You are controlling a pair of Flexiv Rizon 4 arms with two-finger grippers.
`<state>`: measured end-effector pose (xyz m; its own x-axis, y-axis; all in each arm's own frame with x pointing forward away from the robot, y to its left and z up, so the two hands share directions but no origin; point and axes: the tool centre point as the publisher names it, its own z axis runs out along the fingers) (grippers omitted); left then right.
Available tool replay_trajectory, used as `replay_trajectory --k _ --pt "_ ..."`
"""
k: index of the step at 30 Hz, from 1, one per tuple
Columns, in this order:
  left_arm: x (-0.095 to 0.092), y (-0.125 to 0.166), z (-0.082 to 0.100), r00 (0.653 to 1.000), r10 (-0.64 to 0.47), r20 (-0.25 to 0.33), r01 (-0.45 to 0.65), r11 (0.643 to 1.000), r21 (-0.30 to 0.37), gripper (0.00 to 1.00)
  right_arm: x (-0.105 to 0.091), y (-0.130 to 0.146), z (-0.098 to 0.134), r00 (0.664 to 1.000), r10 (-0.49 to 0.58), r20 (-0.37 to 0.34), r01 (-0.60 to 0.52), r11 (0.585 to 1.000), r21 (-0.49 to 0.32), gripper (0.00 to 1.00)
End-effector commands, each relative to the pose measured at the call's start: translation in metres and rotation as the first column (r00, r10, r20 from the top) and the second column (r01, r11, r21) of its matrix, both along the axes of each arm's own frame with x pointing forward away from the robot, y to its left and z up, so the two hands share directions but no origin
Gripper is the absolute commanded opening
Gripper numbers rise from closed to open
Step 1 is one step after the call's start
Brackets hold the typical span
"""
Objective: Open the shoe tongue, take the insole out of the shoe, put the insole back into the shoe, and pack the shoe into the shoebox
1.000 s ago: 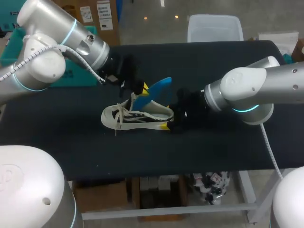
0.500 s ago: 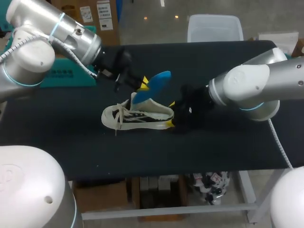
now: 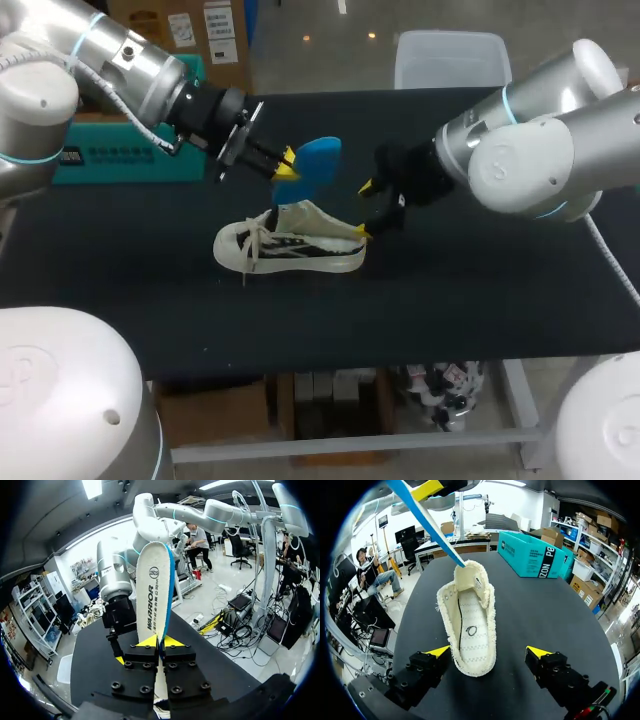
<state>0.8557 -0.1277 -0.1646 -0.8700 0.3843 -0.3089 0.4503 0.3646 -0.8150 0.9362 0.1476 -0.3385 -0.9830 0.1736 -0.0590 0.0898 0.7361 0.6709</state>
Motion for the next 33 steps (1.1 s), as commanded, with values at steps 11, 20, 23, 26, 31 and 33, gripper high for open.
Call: replay_trajectory --k 11,20,23,26,31,33 --pt "-0.005 0.057 0.017 0.998 0.052 0.026 -0.050 0.998 -0.048 0.00 0.021 0.044 0.036 0.994 0.109 0.017 -0.100 0.956 -0.274 1.00" --pt "-0.012 0.094 0.014 0.984 0.171 0.044 -0.170 0.985 -0.023 0.00 0.025 0.067 0.036 0.997 0.082 0.012 -0.068 0.895 -0.440 1.00" --pt "-0.014 0.105 0.013 0.975 0.217 0.047 -0.217 0.976 -0.010 0.00 0.024 0.073 0.035 0.997 0.071 0.013 -0.055 0.867 -0.495 1.00" --pt "-0.014 0.120 0.011 0.965 0.260 0.044 -0.260 0.966 -0.006 0.00 0.022 0.079 0.033 0.998 0.063 0.005 -0.051 0.842 -0.537 1.00" --pt "-0.015 0.145 0.008 0.942 0.334 0.044 -0.334 0.943 -0.003 0.00 0.015 0.083 0.027 0.999 0.046 -0.016 -0.046 0.792 -0.608 1.00" --pt "-0.016 0.152 0.007 0.935 0.353 0.045 -0.353 0.936 -0.003 0.00 0.013 0.085 0.024 0.999 0.037 -0.020 -0.041 0.773 -0.633 1.00"
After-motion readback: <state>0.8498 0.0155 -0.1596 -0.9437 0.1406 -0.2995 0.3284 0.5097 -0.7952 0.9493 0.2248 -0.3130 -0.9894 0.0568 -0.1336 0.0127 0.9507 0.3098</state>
